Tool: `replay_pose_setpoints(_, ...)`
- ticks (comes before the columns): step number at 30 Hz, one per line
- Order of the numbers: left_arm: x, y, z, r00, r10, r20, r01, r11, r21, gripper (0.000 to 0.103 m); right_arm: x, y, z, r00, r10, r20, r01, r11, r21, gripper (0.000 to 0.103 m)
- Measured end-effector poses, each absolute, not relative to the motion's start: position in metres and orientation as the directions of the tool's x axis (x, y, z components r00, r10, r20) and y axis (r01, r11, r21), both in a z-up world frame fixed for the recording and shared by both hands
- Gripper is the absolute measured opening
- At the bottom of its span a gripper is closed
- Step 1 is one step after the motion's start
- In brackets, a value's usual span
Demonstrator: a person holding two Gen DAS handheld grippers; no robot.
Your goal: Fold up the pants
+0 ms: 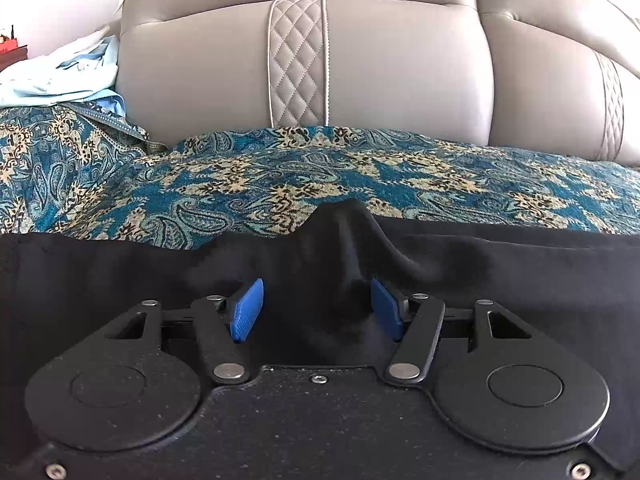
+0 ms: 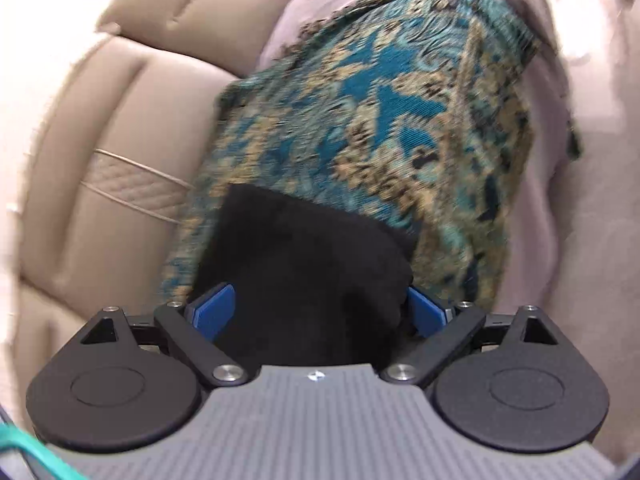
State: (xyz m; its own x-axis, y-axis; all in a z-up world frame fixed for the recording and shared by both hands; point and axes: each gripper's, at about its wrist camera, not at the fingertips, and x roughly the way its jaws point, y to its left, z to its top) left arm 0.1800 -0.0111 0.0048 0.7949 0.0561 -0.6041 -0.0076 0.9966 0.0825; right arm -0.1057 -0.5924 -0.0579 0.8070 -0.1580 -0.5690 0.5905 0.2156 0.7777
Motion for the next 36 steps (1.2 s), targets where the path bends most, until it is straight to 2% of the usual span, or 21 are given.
replay_pose_setpoints(2, 0.18, -0.013, 0.004, 0.799, 0.06, -0.598, -0.006, 0.996, 0.091, 0.059, -0.107, -0.594, -0.06, 0.831, -0.142, -0.538, 0.556, 0.18, 0.811, 0.095)
replay_pose_setpoints(11, 0.178, -0.013, 0.002, 0.809, 0.05, -0.586, 0.008, 0.995, 0.096, 0.059, -0.086, -0.591, -0.05, 0.813, -0.226, -0.537, 0.582, 0.286, 0.761, 0.096)
replay_pose_setpoints(16, 0.178, -0.011, 0.002, 0.812, 0.035, -0.583, 0.027, 0.995, 0.098, 0.06, -0.093, -0.598, -0.05, 0.803, -0.297, -0.516, 0.589, 0.267, 0.763, 0.095)
replay_pose_setpoints(20, 0.175, -0.012, 0.0, 0.822, 0.028, -0.568, 0.034, 0.995, 0.099, 0.06, -0.095, -0.61, -0.052, 0.747, -0.341, -0.571, 0.661, 0.288, 0.693, 0.095)
replay_pose_setpoints(25, 0.174, -0.011, -0.001, 0.829, 0.018, -0.559, 0.042, 0.995, 0.094, 0.06, -0.096, -0.616, -0.054, 0.777, -0.282, -0.564, 0.63, 0.37, 0.683, 0.095)
replay_pose_setpoints(29, 0.174, -0.011, -0.002, 0.83, 0.016, -0.558, 0.043, 0.995, 0.093, 0.06, -0.098, -0.609, -0.054, 0.792, -0.167, -0.587, 0.597, 0.409, 0.69, 0.094)
replay_pose_setpoints(34, 0.173, -0.011, -0.002, 0.835, 0.009, -0.55, 0.05, 0.995, 0.092, 0.06, -0.106, -0.612, -0.06, 0.849, -0.103, -0.518, 0.518, 0.356, 0.778, 0.094)
replay_pose_setpoints(36, 0.173, -0.011, -0.002, 0.835, 0.005, -0.551, 0.053, 0.994, 0.091, 0.06, -0.109, -0.616, -0.067, 0.889, -0.056, -0.454, 0.448, 0.307, 0.839, 0.091)
